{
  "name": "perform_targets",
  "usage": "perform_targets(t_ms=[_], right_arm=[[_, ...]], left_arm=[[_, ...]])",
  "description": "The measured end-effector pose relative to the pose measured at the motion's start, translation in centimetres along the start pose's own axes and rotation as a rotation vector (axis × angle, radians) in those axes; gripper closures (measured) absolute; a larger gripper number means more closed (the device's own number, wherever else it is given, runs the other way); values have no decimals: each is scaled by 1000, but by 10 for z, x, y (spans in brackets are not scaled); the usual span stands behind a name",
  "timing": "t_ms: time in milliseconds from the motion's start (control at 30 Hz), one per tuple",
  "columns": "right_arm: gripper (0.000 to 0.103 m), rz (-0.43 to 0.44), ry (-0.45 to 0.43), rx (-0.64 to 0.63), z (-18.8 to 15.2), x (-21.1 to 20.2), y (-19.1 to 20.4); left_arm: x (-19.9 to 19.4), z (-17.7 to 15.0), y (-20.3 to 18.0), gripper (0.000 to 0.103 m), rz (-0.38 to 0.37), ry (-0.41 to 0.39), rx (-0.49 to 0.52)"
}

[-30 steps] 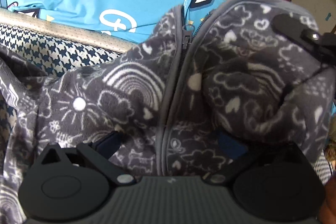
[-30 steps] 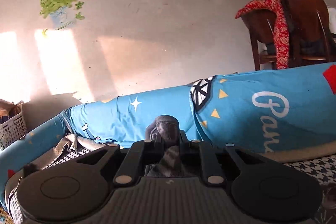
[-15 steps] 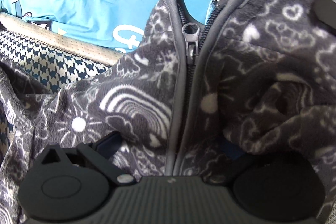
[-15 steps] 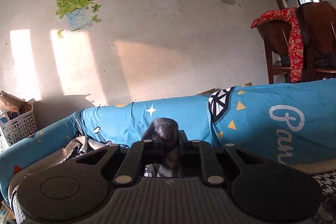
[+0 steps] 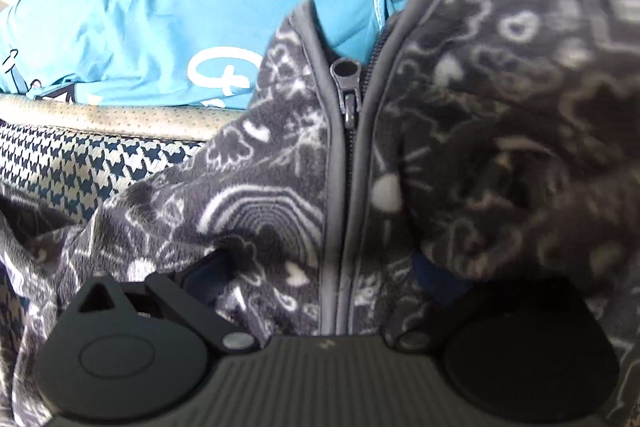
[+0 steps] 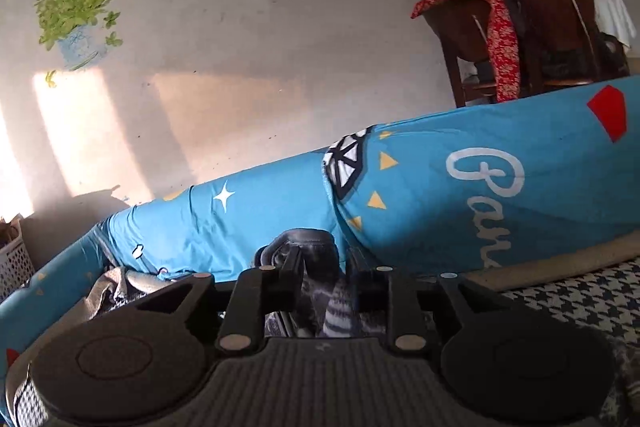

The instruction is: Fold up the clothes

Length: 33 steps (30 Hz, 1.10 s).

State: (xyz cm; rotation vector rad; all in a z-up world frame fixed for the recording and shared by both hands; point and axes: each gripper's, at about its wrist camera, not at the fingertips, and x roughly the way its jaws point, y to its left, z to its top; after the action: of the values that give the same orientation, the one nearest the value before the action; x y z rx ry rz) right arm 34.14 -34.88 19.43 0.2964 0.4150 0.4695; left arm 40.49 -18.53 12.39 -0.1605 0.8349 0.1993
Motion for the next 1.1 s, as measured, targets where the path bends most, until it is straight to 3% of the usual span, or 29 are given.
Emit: perform_targets(t_ms=[167, 267, 400, 533, 833, 1000, 1100], right_arm=[[76, -74, -34, 96, 6, -16, -27], [74, -159, -23, 112, 8, -21, -39], [74, -259, 10, 140, 6, -22, -55], [74, -361, 73, 127, -2, -21, -70], [74, -503, 181, 210, -20, -37, -102], [60, -559, 177, 219, -22, -63, -107], [57, -618, 166, 173, -22, -80, -108]], left_arm=[[-26, 13, 11, 0, -96, -49, -71], [-39, 20, 8, 0, -140, -17, -72], [-38, 9, 12, 0, -139, 72, -103], [-51, -3, 19, 0, -105, 75, -74], [-103, -40, 48, 0, -84, 87, -3], [-117, -64, 61, 0, -73, 101, 10], [-114, -63, 66, 0, -96, 130, -25]])
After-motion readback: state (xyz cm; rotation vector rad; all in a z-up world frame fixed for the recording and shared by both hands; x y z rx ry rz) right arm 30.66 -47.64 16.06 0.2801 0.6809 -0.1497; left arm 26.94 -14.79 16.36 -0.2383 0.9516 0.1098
